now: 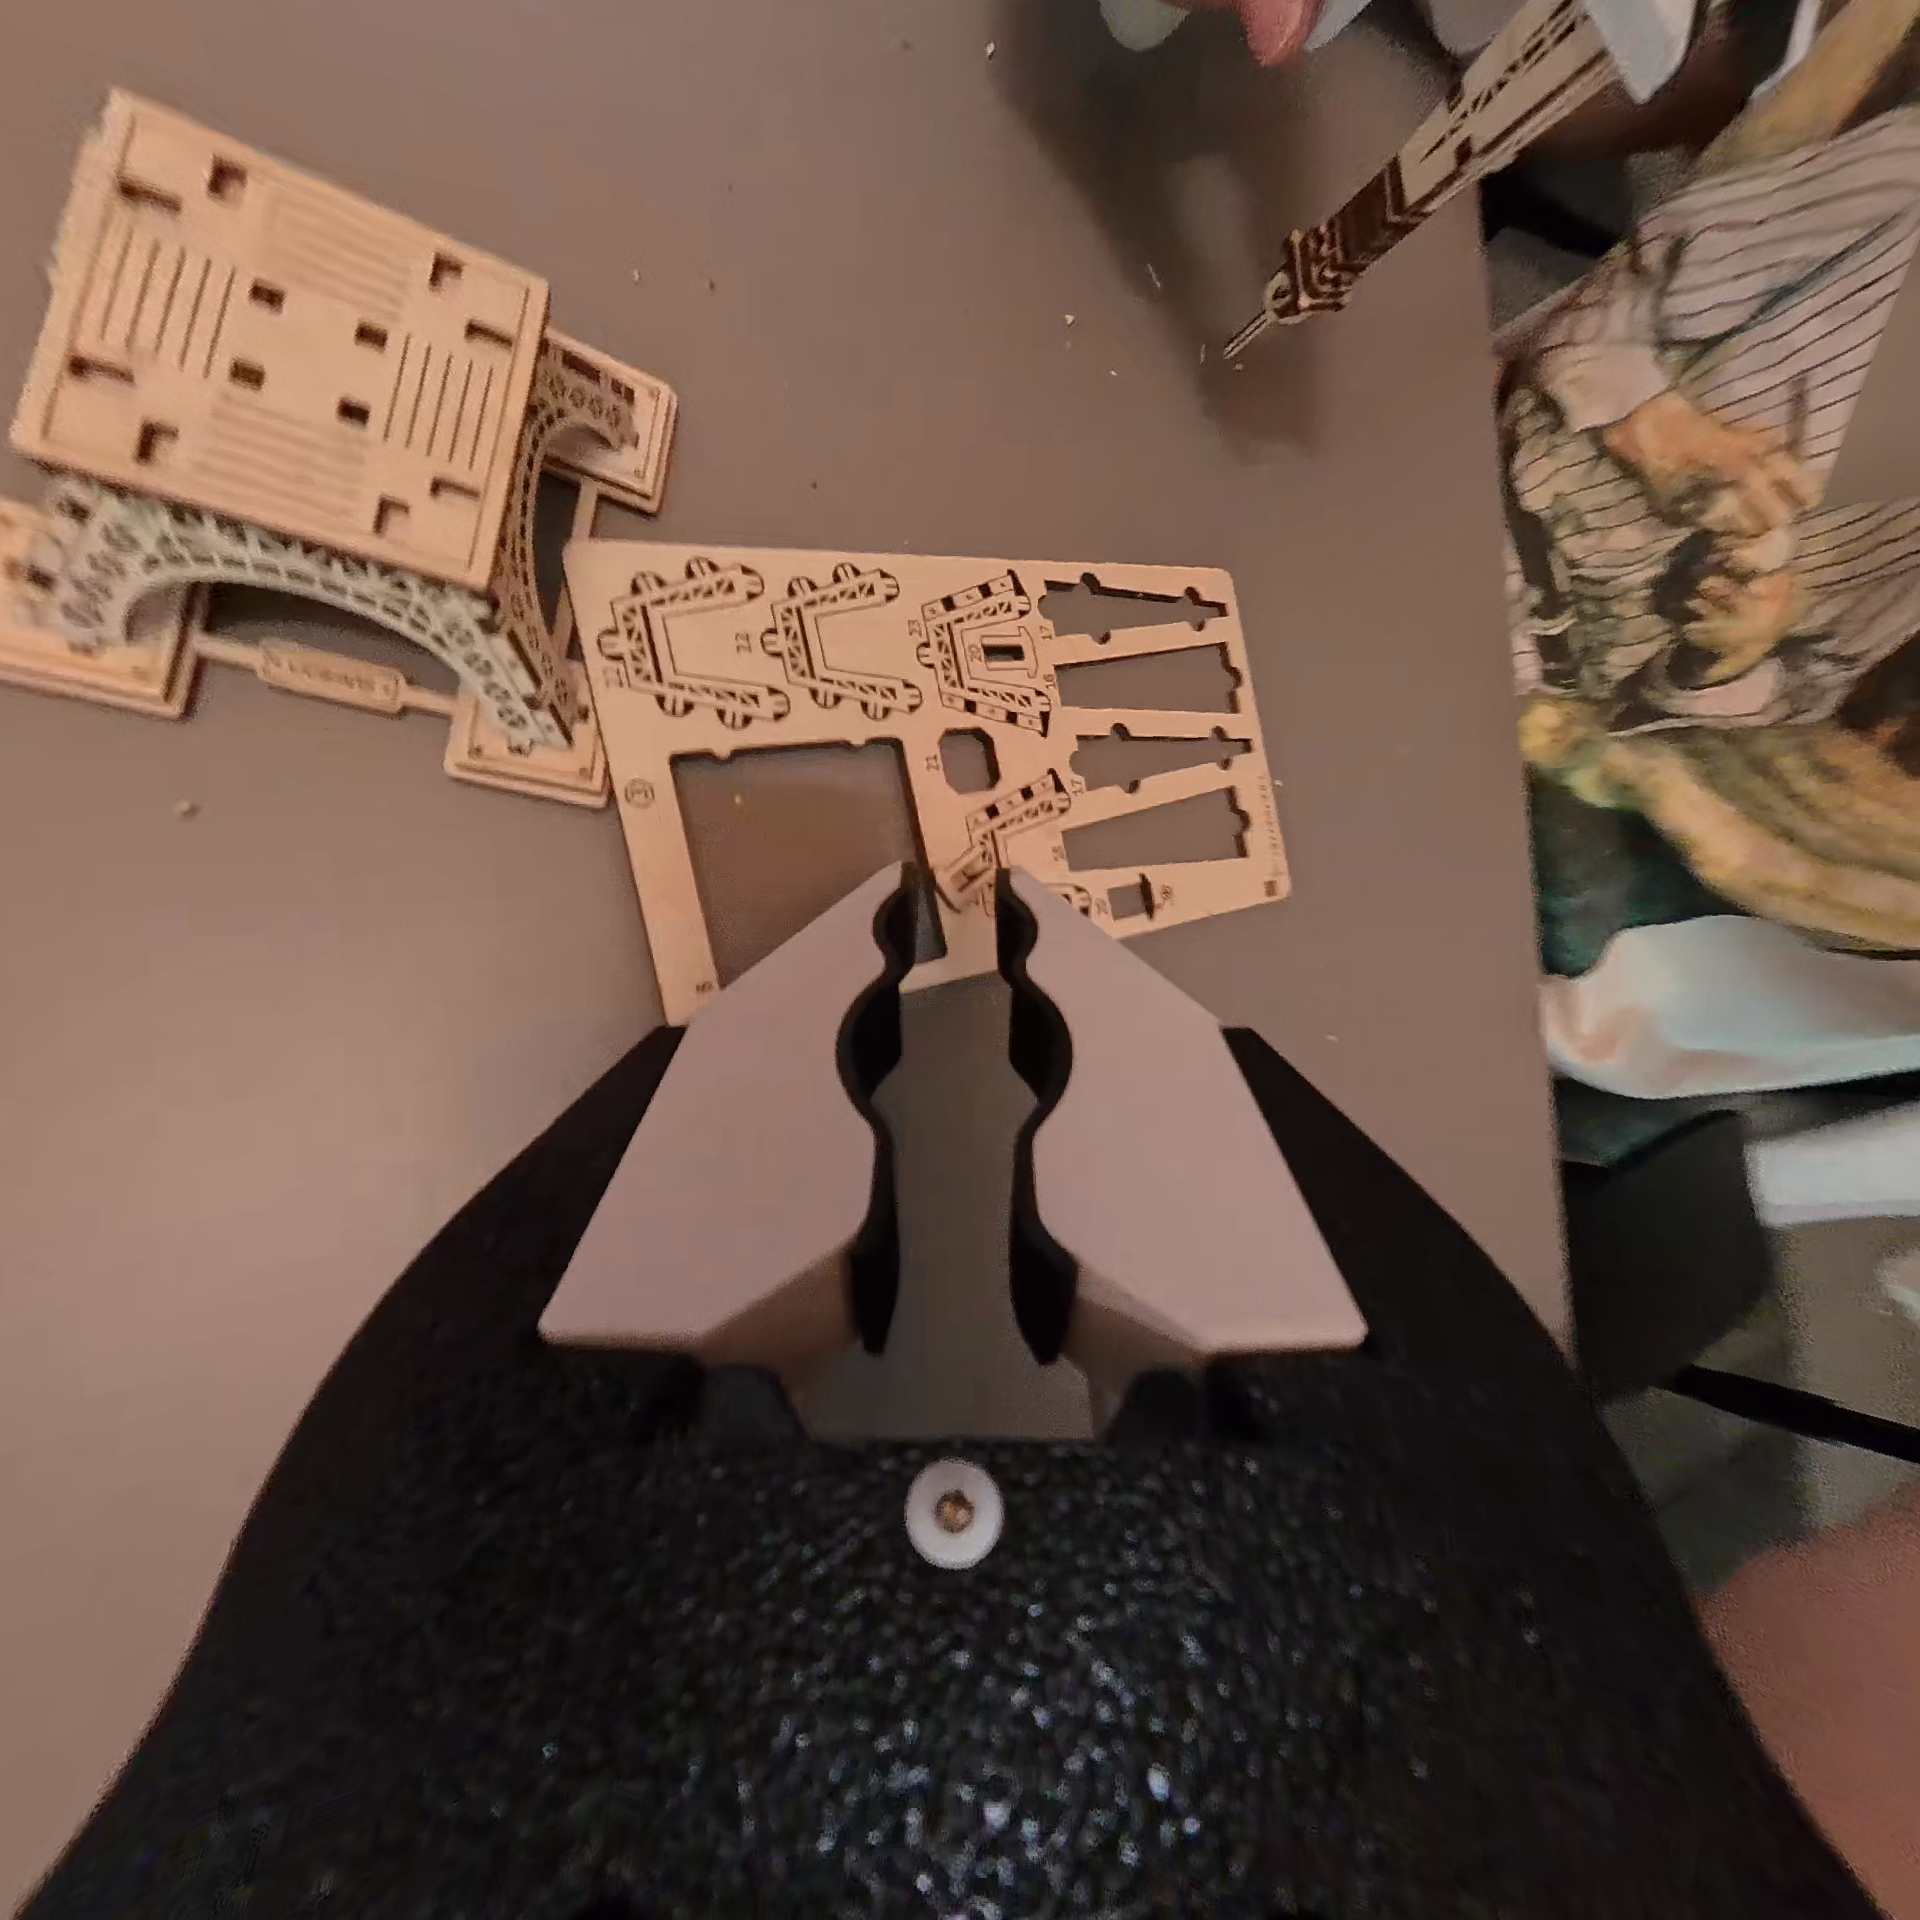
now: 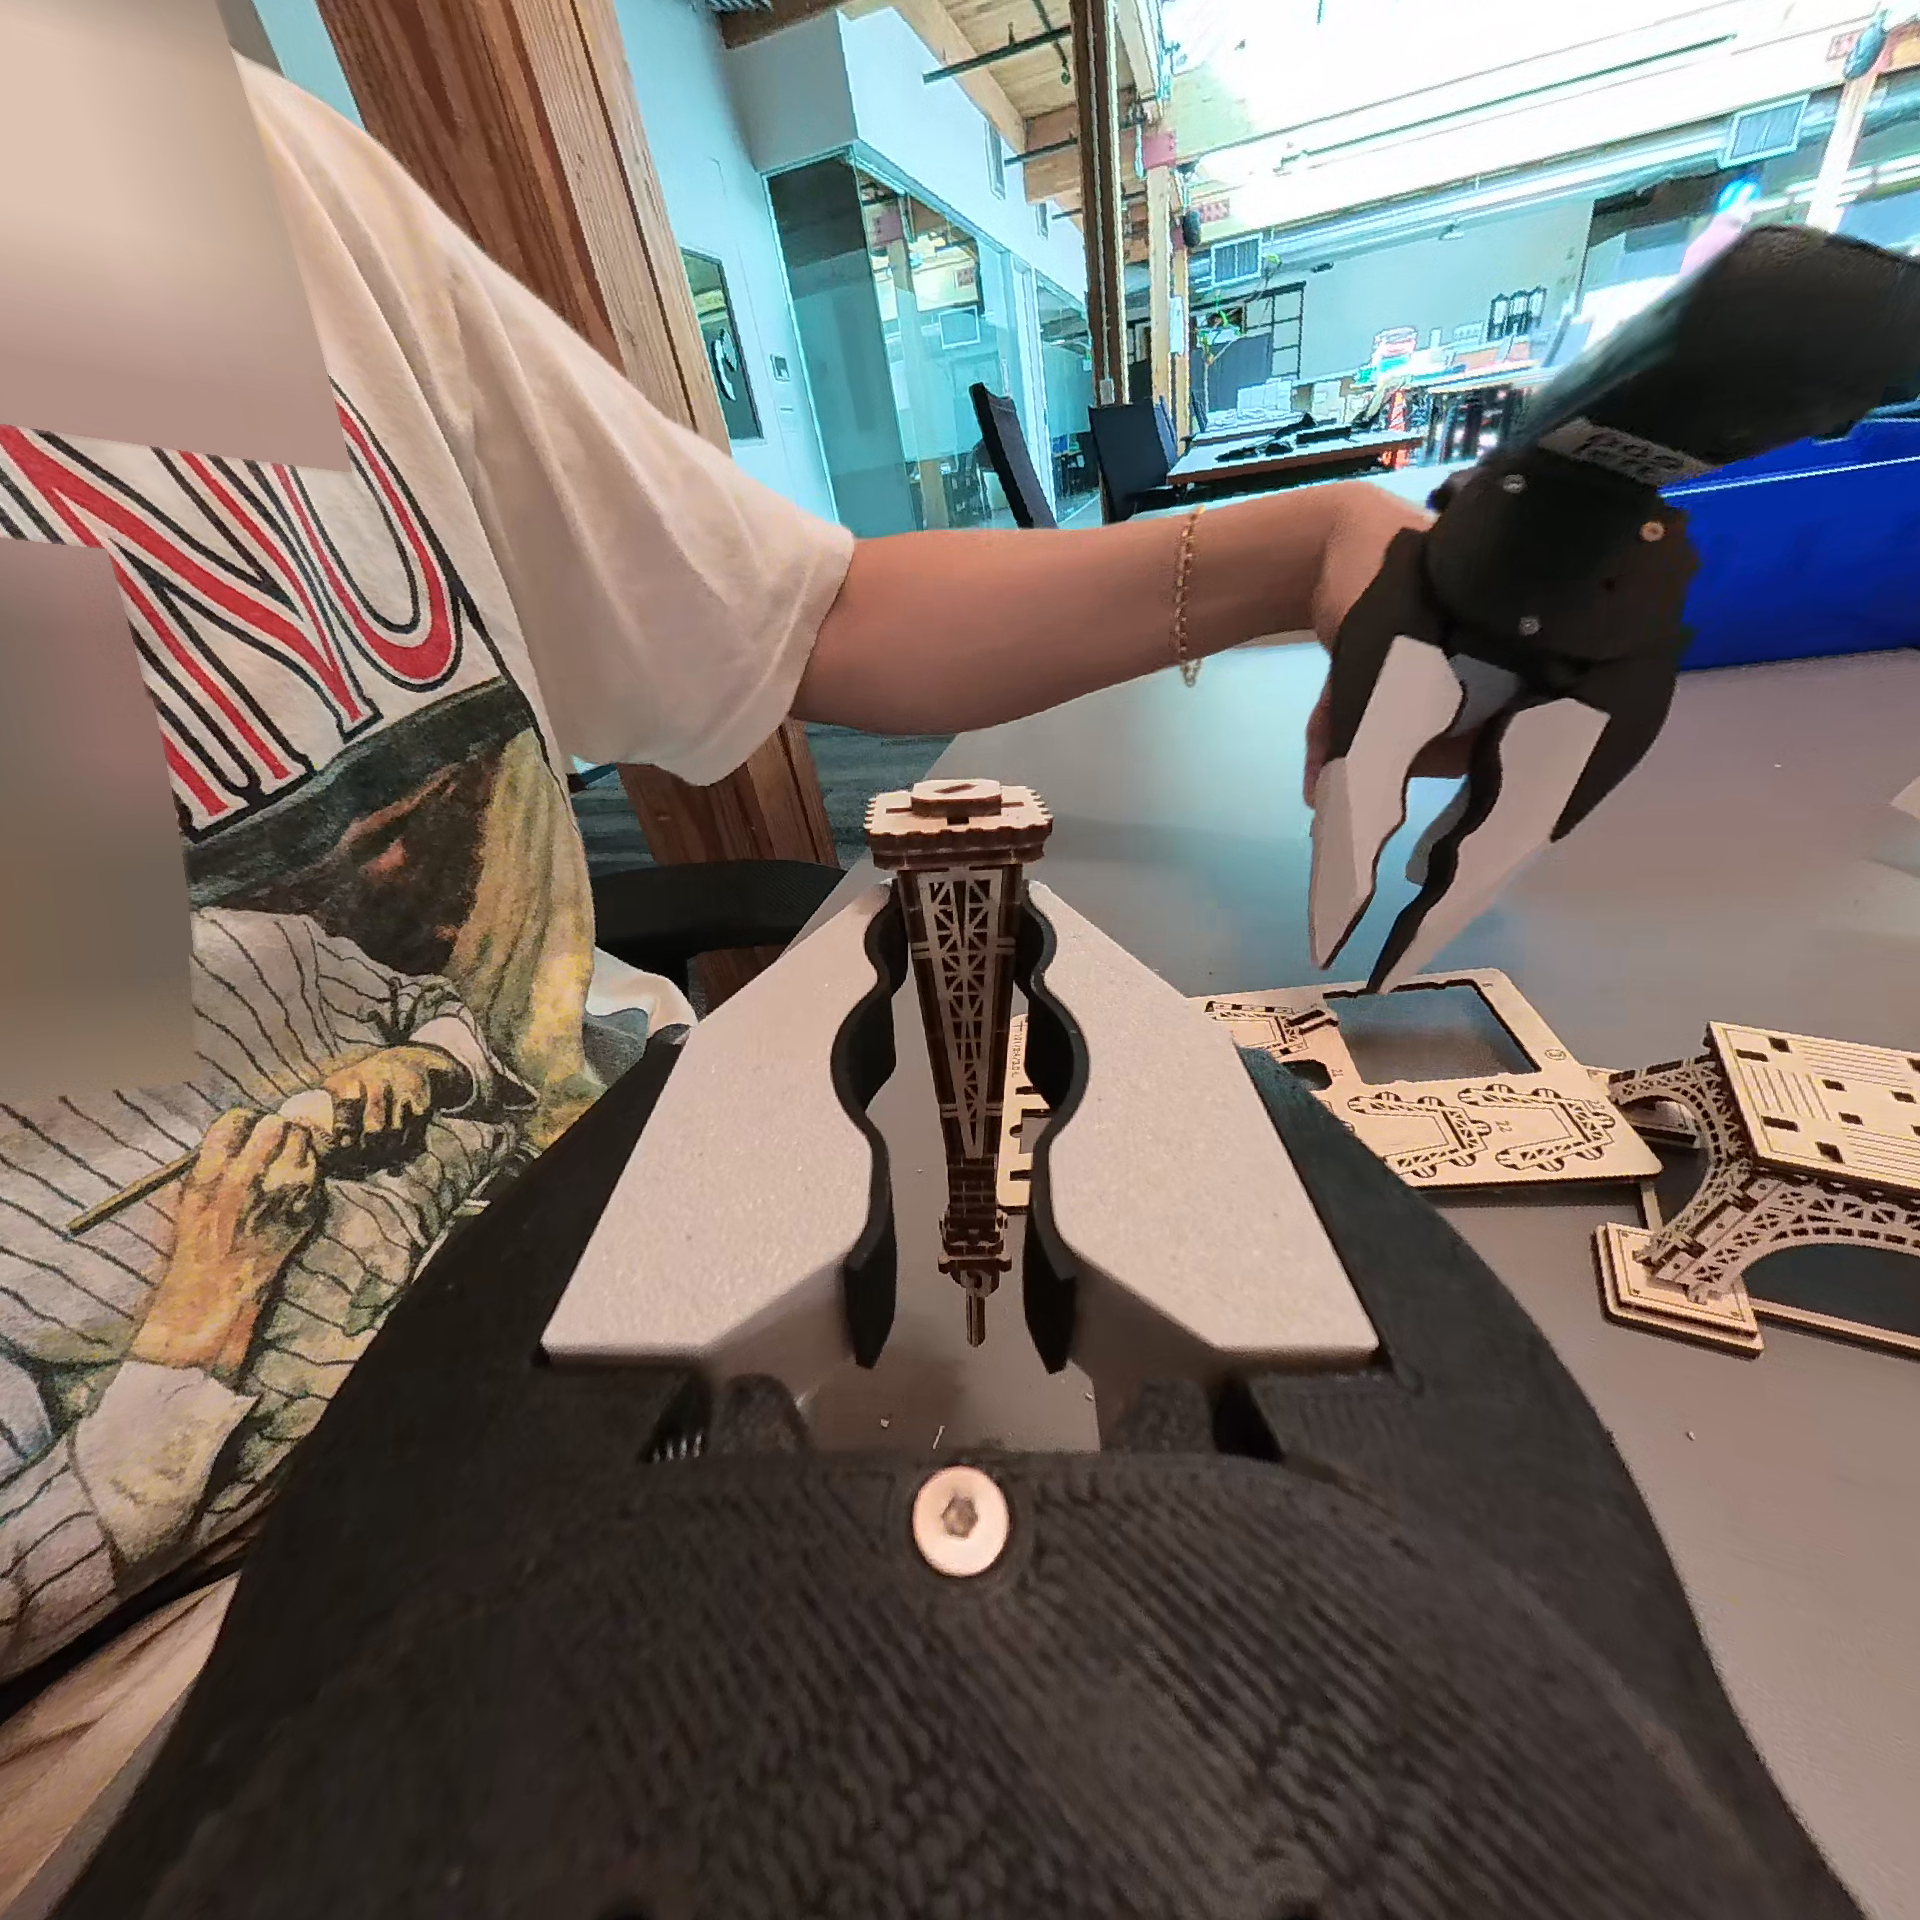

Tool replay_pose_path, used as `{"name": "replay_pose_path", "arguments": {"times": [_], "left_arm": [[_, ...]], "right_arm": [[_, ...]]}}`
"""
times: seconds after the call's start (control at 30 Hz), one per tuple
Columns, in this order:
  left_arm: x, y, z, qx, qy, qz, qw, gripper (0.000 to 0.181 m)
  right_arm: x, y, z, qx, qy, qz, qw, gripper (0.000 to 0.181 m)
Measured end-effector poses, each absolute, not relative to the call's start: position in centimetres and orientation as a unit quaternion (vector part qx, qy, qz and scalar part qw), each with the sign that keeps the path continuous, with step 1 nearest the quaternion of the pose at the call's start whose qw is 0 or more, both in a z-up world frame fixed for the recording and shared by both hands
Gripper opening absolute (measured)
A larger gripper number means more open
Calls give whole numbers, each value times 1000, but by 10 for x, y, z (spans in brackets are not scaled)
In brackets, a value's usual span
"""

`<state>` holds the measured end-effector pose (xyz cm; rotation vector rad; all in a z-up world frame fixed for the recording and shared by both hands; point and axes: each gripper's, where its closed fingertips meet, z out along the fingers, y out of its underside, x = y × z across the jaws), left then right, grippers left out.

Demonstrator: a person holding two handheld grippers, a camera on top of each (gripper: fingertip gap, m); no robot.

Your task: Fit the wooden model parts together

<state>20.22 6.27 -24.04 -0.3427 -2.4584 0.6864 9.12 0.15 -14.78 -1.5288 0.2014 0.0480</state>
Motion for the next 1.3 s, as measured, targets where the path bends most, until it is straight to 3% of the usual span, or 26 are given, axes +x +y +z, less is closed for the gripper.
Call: {"name": "replay_pose_path", "arguments": {"times": [0.03, 0.17, 0.37, 0.6, 1.13, 1.2, 1.3], "left_arm": [[203, 65, -240, -116, -914, 244, 303, 12], [205, 67, -242, -73, -911, 198, 354, 13], [201, 68, -254, -64, -929, 129, 342, 18], [199, 67, -256, -41, -923, 103, 368, 11], [206, 61, -248, -47, -931, 139, 335, 0], [206, 60, -246, -39, -930, 142, 338, 13], [201, 62, -246, -47, -926, 128, 352, 16]], "right_arm": [[91, 2, -148, -691, 91, 22, 717, 16], [91, 2, -149, -692, 92, 23, 716, 17], [91, 2, -149, -693, 92, 23, 715, 16], [90, 3, -151, -695, 90, 26, 713, 16], [93, 2, -151, -695, 94, 20, 712, 17], [93, 2, -151, -695, 94, 20, 712, 17], [92, 2, -150, -695, 93, 20, 713, 17]]}}
